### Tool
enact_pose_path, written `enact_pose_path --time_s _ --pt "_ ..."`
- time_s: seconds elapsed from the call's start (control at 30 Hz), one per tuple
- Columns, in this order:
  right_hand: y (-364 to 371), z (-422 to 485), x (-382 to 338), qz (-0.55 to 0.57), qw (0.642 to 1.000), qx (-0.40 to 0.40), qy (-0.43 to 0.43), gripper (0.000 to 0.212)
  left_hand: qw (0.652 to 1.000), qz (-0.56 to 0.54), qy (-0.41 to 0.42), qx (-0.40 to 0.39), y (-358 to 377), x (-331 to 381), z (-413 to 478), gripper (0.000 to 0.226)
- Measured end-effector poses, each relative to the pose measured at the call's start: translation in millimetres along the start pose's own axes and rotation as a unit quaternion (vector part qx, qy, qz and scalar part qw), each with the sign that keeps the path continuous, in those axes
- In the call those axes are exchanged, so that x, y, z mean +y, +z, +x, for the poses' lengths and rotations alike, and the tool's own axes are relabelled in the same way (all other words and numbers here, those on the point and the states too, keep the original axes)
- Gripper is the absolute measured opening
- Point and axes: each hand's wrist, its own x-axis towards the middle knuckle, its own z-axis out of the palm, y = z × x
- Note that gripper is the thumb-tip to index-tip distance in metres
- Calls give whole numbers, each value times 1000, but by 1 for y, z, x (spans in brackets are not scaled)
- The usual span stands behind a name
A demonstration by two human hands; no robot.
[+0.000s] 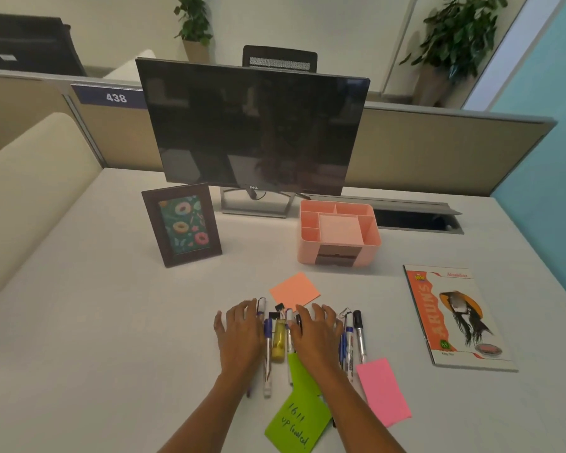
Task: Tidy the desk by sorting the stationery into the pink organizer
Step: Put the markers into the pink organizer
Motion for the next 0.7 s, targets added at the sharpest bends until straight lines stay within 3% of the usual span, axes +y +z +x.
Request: enact_pose_path --time_s 0.17,0.43,0.7 --pt "4 10 -15 -4 1000 26 14 37 999 17 5 -28 -3 -6 14 29" --pt "-1 20 -30 -24 998 37 44 38 995 37 -6 -95 -17 -5 23 34" --pt "-5 30 -26 -30 999 25 18 33 993 12 -66 -95 -13 6 29 27"
